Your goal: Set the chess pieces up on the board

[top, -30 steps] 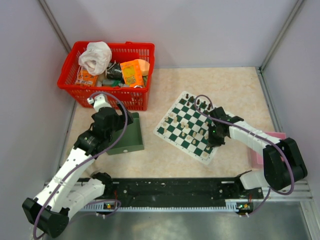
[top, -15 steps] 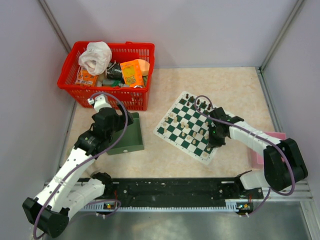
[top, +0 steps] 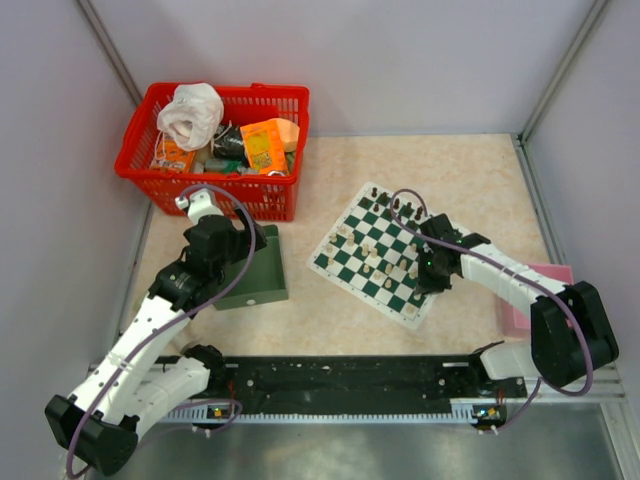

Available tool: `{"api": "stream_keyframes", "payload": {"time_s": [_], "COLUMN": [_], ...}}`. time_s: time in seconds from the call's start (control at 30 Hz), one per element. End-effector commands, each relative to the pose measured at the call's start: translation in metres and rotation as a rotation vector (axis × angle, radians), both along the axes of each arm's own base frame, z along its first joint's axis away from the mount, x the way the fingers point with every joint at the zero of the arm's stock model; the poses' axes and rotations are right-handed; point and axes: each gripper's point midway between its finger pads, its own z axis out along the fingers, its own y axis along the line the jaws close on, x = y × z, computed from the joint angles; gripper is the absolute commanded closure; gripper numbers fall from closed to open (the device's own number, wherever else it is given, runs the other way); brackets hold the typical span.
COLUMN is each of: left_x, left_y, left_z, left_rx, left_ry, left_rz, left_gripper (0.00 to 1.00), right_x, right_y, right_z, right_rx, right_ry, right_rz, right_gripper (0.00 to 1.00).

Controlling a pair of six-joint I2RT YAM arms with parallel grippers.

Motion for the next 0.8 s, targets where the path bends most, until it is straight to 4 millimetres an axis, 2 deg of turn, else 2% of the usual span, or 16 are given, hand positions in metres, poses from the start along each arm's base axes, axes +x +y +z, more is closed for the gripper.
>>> {"api": "stream_keyframes", "payload": {"time_s": [0.0,0.27,0.43,0.47,0.57,0.77], "left_x": [0.006,0.006,0.006,0.006,0.006,0.005], "left_y": [0.0,0.0,-0.001,-0.001,0.0,0.0], "left_z": [0.007,0.007,0.005,0.006,0.004,0.005], "left_rx": [-0.025,-0.027,-0.029,-0.029,-0.024,-0.022], "left_ry": [-0.042,-0.041,-0.038,-0.038,-0.035,-0.036], "left_rz": [0.013,0.014,0.014,0.012,0.014,0.015], "left_gripper": [0.01,0.01,0.01,0.01,0.01,0.01], "right_x": [0.006,0.002,0.003,0.004,0.011,0.039], "right_y": [0.004,0.002,0.006,0.007,0.009,0.002], "right_z": [-0.001,-0.009,-0.005,-0.003,0.012,0.059], "right_rx": [0.008,0.001,0.021,0.028,0.039,-0.01], "right_ry": [-0.038,-0.023,-0.025,-0.029,-0.061,-0.202], "right_rz": [-0.013,-0.011,-0.002,0.0,-0.005,-0.028], "right_gripper": [0.85,0.84,0.72,0.65,0.56,0.51]}}
